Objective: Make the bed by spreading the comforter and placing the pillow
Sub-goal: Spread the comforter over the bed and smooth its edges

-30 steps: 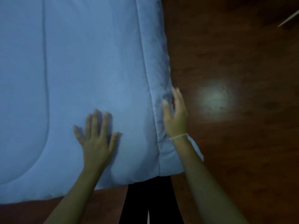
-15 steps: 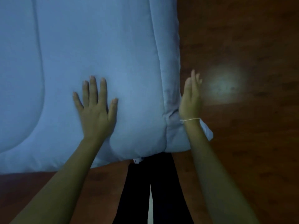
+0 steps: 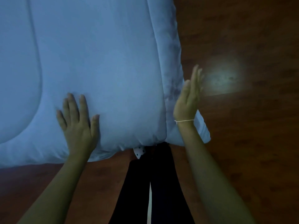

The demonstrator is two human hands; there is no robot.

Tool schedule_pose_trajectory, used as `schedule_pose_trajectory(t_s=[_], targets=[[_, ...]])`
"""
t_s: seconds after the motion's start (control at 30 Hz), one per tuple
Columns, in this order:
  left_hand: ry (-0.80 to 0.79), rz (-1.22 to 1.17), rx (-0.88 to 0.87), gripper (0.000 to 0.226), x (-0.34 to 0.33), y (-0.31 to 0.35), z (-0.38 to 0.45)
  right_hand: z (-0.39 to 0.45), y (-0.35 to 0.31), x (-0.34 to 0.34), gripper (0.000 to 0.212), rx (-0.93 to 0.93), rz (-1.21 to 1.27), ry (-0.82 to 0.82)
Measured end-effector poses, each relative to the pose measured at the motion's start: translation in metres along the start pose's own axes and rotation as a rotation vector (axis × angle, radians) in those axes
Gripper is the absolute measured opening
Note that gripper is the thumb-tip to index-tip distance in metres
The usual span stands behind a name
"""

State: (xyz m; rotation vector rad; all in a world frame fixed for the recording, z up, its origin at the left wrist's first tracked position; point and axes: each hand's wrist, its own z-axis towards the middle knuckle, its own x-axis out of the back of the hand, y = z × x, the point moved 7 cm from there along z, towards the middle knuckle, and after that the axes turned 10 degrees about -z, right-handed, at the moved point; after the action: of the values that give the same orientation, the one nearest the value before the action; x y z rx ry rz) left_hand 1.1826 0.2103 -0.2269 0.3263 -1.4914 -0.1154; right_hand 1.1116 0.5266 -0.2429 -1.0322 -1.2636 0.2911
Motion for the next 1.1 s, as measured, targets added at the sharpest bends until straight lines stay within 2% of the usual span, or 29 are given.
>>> schedule_pose_trajectory(t_s=[0.03, 0.1, 0.13, 0.17, 0.23, 0.27, 0.3, 0.37, 0.47, 0.57, 0.6, 0.63, 0.67, 0.73, 0.77, 0.8, 0.87, 0.97, 1.03, 1.1], targets=[[0.011, 0.013, 0.011, 0.062, -0.001, -0.005, -0.007, -0.009, -0.006, -0.012, 0.05, 0.118, -0.036, -0.031], [0.005, 0.07, 0.005, 0.065, -0.006, -0.013, -0.022, -0.035, 0.011, -0.045, 0.052, 0.271, -0.186, -0.225], [-0.019, 0.108, -0.032, 0.067, -0.01, -0.014, -0.032, -0.049, 0.034, -0.053, 0.053, 0.189, -0.235, -0.307], [-0.056, 0.14, -0.105, 0.069, -0.016, -0.011, -0.044, -0.054, 0.072, -0.056, 0.053, 0.029, -0.262, -0.336], [-0.142, 0.18, -0.337, 0.07, -0.027, 0.002, -0.068, -0.054, 0.136, -0.048, 0.051, -0.381, -0.342, -0.364], [-0.178, 0.182, -0.475, 0.067, -0.031, 0.011, -0.08, -0.051, 0.151, -0.04, 0.051, -0.516, -0.393, -0.369], [-0.204, 0.172, -0.61, 0.065, -0.034, 0.023, -0.089, -0.046, 0.152, -0.033, 0.053, -0.55, -0.428, -0.347], [-0.207, 0.155, -0.801, 0.061, -0.037, 0.046, -0.096, -0.032, 0.108, -0.022, 0.057, -0.363, -0.321, -0.234], [-0.198, 0.188, -0.834, 0.054, -0.045, 0.066, -0.092, -0.032, -0.001, -0.023, 0.053, 0.09, -0.091, -0.159], [-0.295, 0.233, -0.907, 0.054, -0.059, 0.065, -0.103, -0.052, -0.044, -0.044, 0.054, 0.525, -0.248, -0.255], [-0.322, 0.193, -0.941, 0.051, -0.057, 0.066, -0.105, -0.057, -0.029, -0.051, 0.054, 0.59, -0.317, -0.285], [-0.333, 0.13, -0.974, 0.047, -0.051, 0.067, -0.106, -0.057, -0.004, -0.053, 0.056, 0.545, -0.356, -0.302], [-0.33, 0.066, -0.991, 0.045, -0.043, 0.07, -0.103, -0.05, 0.031, -0.05, 0.058, 0.373, -0.361, -0.308], [-0.266, -0.006, -0.915, 0.046, -0.022, 0.07, -0.077, -0.037, 0.088, -0.038, 0.073, -0.085, -0.335, -0.247], [-0.202, -0.01, -0.817, 0.047, -0.011, 0.066, -0.054, -0.034, 0.098, -0.031, 0.076, -0.219, -0.327, -0.207], [-0.121, 0.005, -0.686, 0.049, -0.001, 0.06, -0.027, -0.03, 0.09, -0.026, 0.072, -0.234, -0.325, -0.168], [0.025, 0.057, -0.39, 0.053, 0.016, 0.04, 0.026, -0.023, 0.037, -0.021, 0.06, -0.042, -0.268, -0.111], [0.087, 0.027, -0.04, 0.06, 0.022, 0.012, 0.071, -0.027, -0.064, -0.037, 0.058, 0.338, -0.242, -0.111], [0.056, 0.001, 0.082, 0.062, 0.013, 0.001, 0.073, -0.036, -0.099, -0.062, 0.057, 0.556, -0.379, -0.179], [0.028, -0.023, 0.123, 0.061, 0.005, -0.004, 0.061, -0.03, -0.089, -0.077, 0.058, 0.606, -0.505, -0.257]])
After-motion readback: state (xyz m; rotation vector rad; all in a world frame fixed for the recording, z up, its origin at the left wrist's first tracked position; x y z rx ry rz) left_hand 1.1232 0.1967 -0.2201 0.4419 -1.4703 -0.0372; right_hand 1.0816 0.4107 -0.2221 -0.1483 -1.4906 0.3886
